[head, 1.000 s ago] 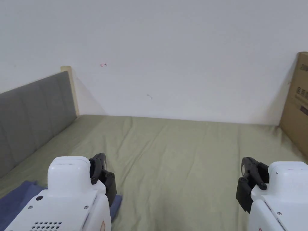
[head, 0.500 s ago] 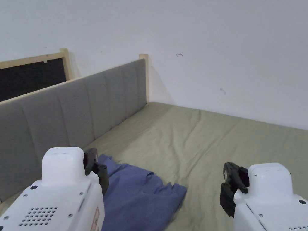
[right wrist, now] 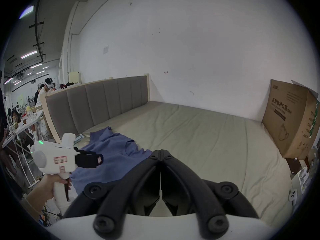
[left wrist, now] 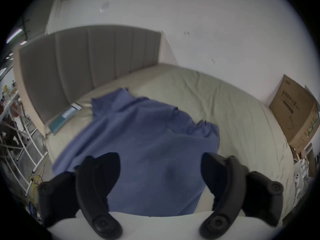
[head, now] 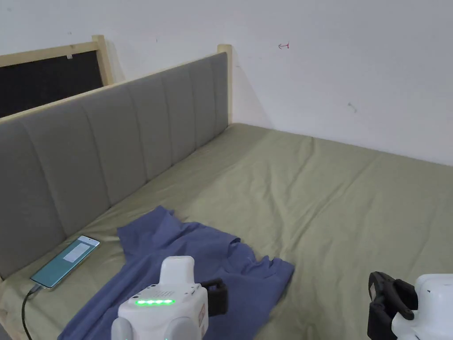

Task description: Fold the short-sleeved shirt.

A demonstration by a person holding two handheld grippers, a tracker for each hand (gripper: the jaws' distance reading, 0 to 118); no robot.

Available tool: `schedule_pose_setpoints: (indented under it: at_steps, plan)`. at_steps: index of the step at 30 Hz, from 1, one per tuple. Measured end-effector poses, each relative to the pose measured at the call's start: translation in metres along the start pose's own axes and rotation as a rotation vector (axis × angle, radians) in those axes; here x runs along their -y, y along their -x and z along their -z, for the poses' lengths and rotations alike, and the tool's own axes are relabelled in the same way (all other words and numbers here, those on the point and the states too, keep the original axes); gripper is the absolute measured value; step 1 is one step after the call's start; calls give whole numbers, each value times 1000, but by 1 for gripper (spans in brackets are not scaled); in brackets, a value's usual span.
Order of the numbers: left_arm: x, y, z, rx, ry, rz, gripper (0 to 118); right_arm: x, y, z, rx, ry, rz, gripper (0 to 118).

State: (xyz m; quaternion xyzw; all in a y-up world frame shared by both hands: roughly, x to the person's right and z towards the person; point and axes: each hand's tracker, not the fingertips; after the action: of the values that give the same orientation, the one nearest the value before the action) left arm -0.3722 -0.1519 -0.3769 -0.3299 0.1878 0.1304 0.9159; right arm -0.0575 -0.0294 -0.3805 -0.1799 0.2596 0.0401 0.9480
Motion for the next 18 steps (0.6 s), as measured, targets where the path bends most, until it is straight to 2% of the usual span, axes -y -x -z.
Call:
schedule_pose_setpoints:
  at_steps: [3,8,10,11,14,15,16,18]
  plan:
    - [4,-15,38,-25,56,58,102,5,-7,11,14,41,14,0]
    - [16,-34,112,-23,298,67,103,11,-17,19,44,80,-7,0]
    - [20,-38,114,-53,236,107,101,12,-22,21,54,92,-14,0]
    - [16,-38,112,-54,258,113,93,13,-26,22,59,98,-12,0]
    - [11,-31,103,-68,237,75,48,16,-33,26,79,115,24,0]
    - [10,-28,103,-83,232,62,16,17,-36,25,72,121,53,0]
    - [8,-25,103,-90,237,61,7,17,-37,25,64,127,72,0]
    - [4,-14,105,-161,250,33,6,18,-39,20,60,129,74,0]
